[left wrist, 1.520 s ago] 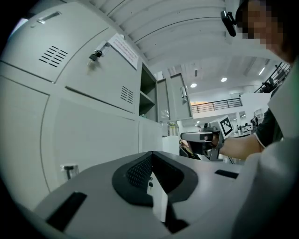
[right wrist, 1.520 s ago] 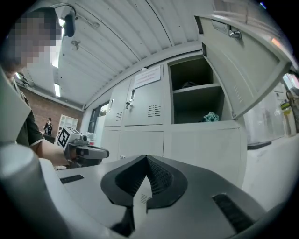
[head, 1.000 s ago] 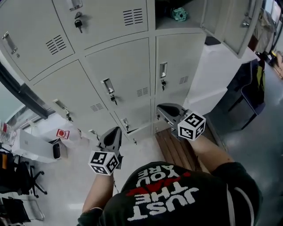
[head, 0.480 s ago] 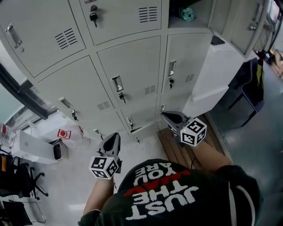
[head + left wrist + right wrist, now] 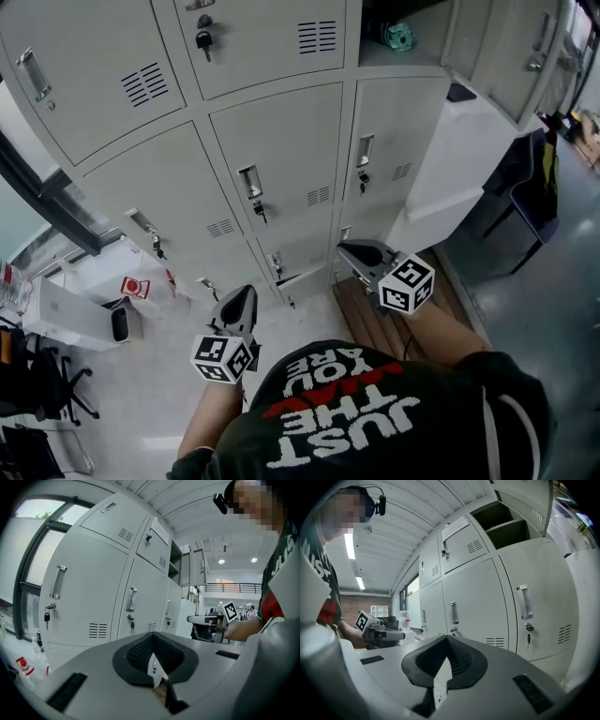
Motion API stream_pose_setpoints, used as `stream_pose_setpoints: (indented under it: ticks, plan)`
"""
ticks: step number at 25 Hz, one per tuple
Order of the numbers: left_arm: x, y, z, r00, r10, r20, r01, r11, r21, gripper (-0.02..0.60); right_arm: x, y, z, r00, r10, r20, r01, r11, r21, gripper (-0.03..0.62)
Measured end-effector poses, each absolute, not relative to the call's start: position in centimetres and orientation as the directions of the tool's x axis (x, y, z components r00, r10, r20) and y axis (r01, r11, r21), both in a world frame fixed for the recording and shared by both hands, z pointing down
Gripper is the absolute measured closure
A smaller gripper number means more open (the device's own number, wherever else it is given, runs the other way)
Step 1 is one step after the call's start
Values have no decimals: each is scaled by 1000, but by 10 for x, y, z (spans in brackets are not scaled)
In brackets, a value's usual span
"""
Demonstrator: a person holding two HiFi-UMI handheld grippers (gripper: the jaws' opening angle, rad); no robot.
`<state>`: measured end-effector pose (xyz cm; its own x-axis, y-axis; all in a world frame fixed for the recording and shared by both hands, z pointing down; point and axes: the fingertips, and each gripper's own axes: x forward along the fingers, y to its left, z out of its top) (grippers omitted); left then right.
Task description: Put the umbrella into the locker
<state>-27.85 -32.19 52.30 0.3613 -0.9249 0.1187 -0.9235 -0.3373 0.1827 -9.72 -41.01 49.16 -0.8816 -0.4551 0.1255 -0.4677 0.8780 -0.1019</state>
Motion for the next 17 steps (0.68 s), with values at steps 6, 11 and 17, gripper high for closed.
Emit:
stream_pose_setpoints:
  ticks: [6, 11, 17]
  plan:
    - [-279, -321, 524, 354, -928, 119, -925, -329, 188, 574, -95, -410, 492, -882, -452, 130, -465, 880, -99, 562]
    - [-277, -321, 522, 355, -928, 114, -926, -332, 182, 574, -95, -411, 490, -883, -450, 130, -463, 882, -91, 562]
    - [-275, -320, 520, 362, -926, 111, -923, -340, 179, 574, -92, -409, 489, -882, -454, 129, -466, 881, -87, 562]
